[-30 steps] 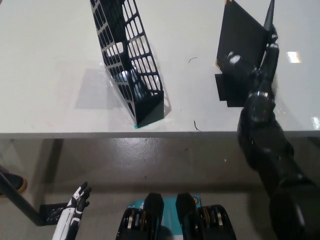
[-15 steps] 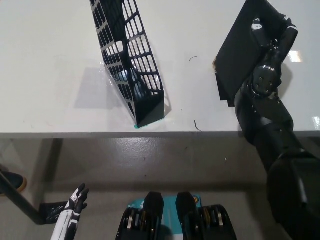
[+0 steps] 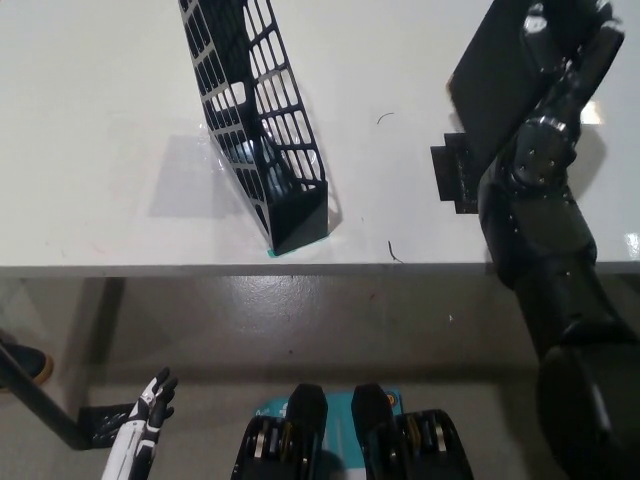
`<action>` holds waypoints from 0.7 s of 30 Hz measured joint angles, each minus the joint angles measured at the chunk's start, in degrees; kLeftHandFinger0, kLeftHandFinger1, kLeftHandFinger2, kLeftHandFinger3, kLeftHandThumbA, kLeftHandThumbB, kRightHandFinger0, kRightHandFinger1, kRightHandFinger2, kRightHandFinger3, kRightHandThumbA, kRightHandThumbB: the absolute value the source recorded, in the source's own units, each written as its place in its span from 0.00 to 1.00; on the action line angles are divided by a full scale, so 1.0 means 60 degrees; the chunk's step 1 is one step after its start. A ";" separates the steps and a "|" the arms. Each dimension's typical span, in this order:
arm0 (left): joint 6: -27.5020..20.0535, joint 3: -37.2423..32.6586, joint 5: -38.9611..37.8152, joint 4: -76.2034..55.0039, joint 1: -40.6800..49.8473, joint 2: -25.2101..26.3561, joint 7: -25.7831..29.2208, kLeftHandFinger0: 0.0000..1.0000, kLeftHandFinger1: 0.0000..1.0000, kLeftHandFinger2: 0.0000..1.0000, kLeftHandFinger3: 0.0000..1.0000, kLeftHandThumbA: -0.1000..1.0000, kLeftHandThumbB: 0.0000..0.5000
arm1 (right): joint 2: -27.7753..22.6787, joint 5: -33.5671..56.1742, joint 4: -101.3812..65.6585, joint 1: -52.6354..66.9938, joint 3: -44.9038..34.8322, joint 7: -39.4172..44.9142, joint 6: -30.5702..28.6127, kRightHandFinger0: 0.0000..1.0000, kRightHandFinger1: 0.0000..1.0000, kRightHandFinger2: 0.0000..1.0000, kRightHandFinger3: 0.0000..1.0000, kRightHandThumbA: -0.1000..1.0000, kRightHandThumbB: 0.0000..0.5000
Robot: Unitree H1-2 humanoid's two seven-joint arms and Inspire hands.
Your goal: A notebook is kept standing on the table on the right hand side and a black shelf is kept on the left hand side and the robot uses its right hand to grab the notebook and places it in the shelf
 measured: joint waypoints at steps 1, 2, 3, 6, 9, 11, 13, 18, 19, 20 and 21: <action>0.0001 0.0000 0.0000 0.0001 -0.0001 0.0000 -0.0001 1.00 1.00 1.00 1.00 1.00 0.28 | 0.0006 -0.0046 -0.0330 0.0075 0.0064 0.0002 0.0010 0.00 0.00 0.35 0.65 0.00 0.15; 0.0002 0.0000 -0.0001 0.0002 -0.0002 0.0001 -0.0002 1.00 1.00 1.00 1.00 1.00 0.28 | 0.0014 -0.0086 -0.0695 0.0164 0.0137 0.0002 0.0027 0.00 0.00 0.39 0.66 0.00 0.16; 0.0005 0.0000 0.0000 0.0002 -0.0002 0.0000 -0.0003 1.00 1.00 1.00 1.00 1.00 0.27 | 0.0027 -0.0120 -0.1005 0.0239 0.0208 0.0005 0.0043 0.00 0.00 0.39 0.66 0.00 0.16; 0.0008 0.0000 0.0000 0.0002 -0.0002 0.0001 -0.0003 1.00 1.00 1.00 1.00 1.00 0.27 | 0.0109 -0.0184 -0.1731 0.0405 0.0358 0.0021 0.0088 0.00 0.02 0.45 0.67 0.00 0.14; 0.0012 -0.0001 0.0000 0.0005 -0.0006 0.0001 -0.0015 1.00 1.00 1.00 1.00 1.00 0.29 | 0.0229 -0.0406 -0.2723 0.0527 0.0589 0.0027 0.0305 0.00 0.04 0.49 0.72 0.00 0.15; 0.0013 -0.0001 0.0002 0.0007 -0.0006 0.0002 -0.0018 1.00 1.00 1.00 1.00 1.00 0.32 | 0.0296 -0.0528 -0.3258 0.0544 0.0777 0.0037 0.0440 0.00 0.07 0.53 0.73 0.00 0.15; 0.0013 -0.0001 0.0003 0.0013 -0.0006 0.0001 -0.0018 1.00 1.00 1.00 1.00 1.00 0.30 | 0.0375 -0.0732 -0.3852 0.0541 0.0990 0.0058 0.0614 0.00 0.11 0.58 0.75 0.00 0.14; 0.0013 -0.0003 0.0002 0.0043 -0.0006 0.0020 -0.0022 1.00 1.00 1.00 1.00 1.00 0.29 | 0.0621 -0.1374 -0.5281 0.0434 0.1715 0.0120 0.1078 0.00 0.17 0.63 0.76 0.00 0.14; 0.0013 -0.0003 0.0003 0.0044 -0.0006 0.0032 -0.0022 1.00 1.00 1.00 1.00 1.00 0.30 | 0.0686 -0.1604 -0.5602 0.0305 0.1954 0.0138 0.1216 0.00 0.17 0.63 0.75 0.00 0.14; 0.0012 -0.0004 0.0003 0.0044 -0.0006 0.0041 -0.0021 1.00 1.00 1.00 1.00 1.00 0.30 | 0.0746 -0.1757 -0.5778 0.0173 0.2111 0.0156 0.1311 0.00 0.16 0.63 0.75 0.00 0.14; 0.0012 -0.0005 0.0003 0.0044 -0.0007 0.0049 -0.0022 1.00 1.00 1.00 1.00 1.00 0.29 | 0.0806 -0.1908 -0.5924 0.0018 0.2257 0.0178 0.1395 0.00 0.15 0.62 0.74 0.00 0.17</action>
